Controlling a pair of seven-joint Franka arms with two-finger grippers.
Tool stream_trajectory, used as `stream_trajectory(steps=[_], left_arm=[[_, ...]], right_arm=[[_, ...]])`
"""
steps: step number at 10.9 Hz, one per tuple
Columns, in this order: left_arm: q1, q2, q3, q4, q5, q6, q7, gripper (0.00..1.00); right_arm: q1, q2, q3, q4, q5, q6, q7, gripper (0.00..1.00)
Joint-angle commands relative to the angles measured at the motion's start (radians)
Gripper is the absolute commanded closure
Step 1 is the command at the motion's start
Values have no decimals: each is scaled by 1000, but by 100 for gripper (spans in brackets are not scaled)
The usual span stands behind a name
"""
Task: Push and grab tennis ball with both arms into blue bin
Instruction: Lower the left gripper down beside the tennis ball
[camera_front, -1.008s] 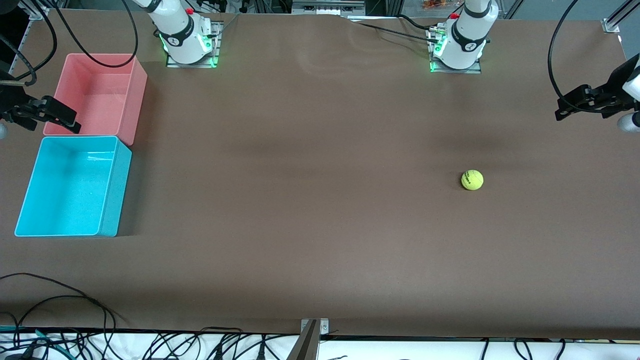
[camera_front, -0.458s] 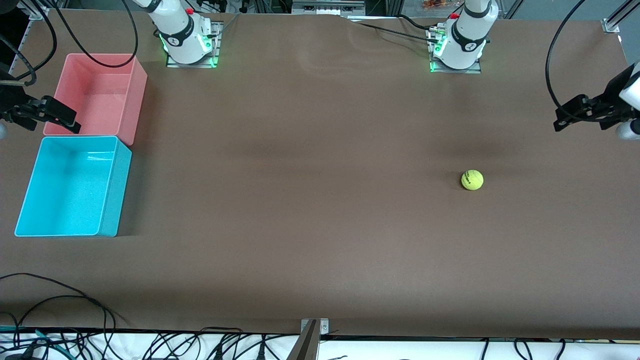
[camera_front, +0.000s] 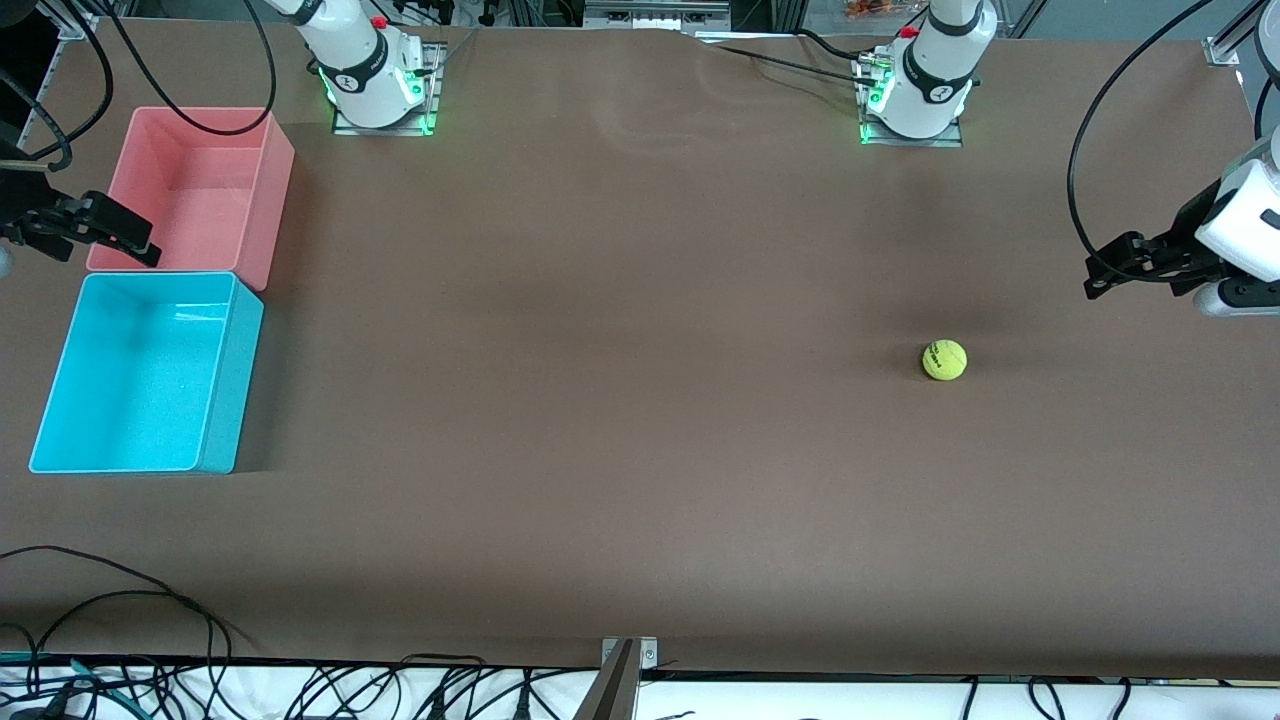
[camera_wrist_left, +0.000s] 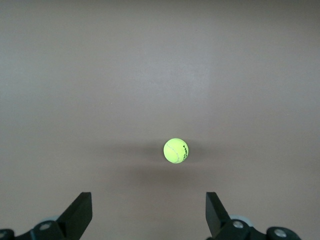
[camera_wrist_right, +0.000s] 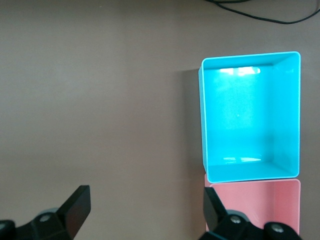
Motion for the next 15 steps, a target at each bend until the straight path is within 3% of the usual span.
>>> stream_trajectory(steps=[1, 4, 6, 13, 15], left_arm=[[1, -56, -1, -51, -16, 19, 16, 0], [-4, -51, -1, -93, -16, 68, 16, 0], [6, -50, 2, -202, -16, 243, 28, 0], [16, -25, 6, -302, -13, 254, 16, 0], [21, -4, 7, -340, -13, 324, 16, 0]], right_arm=[[2, 10, -2, 29, 12, -18, 12, 0], [2, 10, -2, 29, 12, -18, 12, 0], [2, 8, -2, 29, 12, -19, 12, 0], [2, 10, -2, 29, 7, -12, 11, 0], [5, 10, -2, 29, 7, -10, 11, 0]])
